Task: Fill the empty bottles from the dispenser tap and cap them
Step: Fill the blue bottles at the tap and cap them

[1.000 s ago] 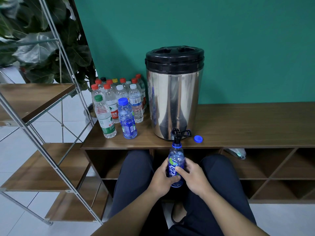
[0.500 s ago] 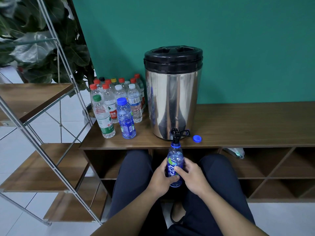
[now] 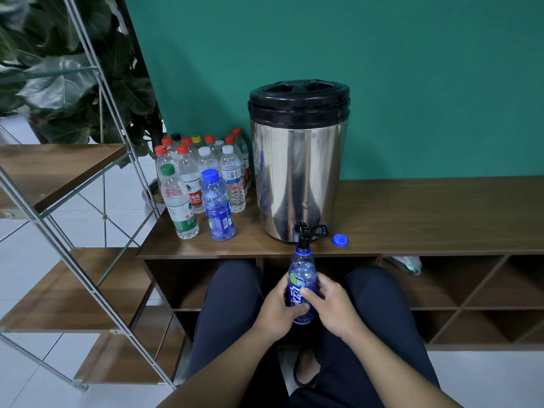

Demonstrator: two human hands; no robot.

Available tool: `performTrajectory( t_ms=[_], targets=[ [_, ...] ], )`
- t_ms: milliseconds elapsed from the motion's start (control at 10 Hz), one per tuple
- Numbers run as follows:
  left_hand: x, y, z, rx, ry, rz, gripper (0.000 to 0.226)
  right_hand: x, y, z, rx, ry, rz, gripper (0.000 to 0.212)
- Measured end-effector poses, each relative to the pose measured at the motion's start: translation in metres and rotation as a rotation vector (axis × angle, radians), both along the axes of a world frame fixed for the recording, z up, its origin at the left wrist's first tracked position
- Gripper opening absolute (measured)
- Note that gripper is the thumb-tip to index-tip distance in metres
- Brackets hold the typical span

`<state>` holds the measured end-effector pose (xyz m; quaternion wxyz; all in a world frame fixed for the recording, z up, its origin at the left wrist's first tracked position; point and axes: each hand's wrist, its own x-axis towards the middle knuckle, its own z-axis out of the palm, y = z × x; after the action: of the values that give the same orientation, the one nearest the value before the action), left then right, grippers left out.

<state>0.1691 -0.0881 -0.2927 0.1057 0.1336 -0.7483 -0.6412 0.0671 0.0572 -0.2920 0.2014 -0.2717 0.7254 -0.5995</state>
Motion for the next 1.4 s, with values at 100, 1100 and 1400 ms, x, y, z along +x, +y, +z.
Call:
performTrajectory(
  t_ms=[100,1100,1400],
  targets=[
    [0.0,0.0001,-0.0004,-0.001,0.004,0.001,0.076,-0.0001,-0.0004,-0.0003,0.001,-0.008,0.0,0.032],
    [0.0003,-0.0007,-0.0017,0.017,-0.007,0.001,0.074,-0.0013,-0.0008,-0.0031,0.004,-0.016,-0.002,0.029],
    [0.0004,0.0006,0.0002,0.017,0.006,-0.001,0.073,-0.0004,-0.0001,-0.0008,0.018,-0.009,-0.009,0.03]
  ],
)
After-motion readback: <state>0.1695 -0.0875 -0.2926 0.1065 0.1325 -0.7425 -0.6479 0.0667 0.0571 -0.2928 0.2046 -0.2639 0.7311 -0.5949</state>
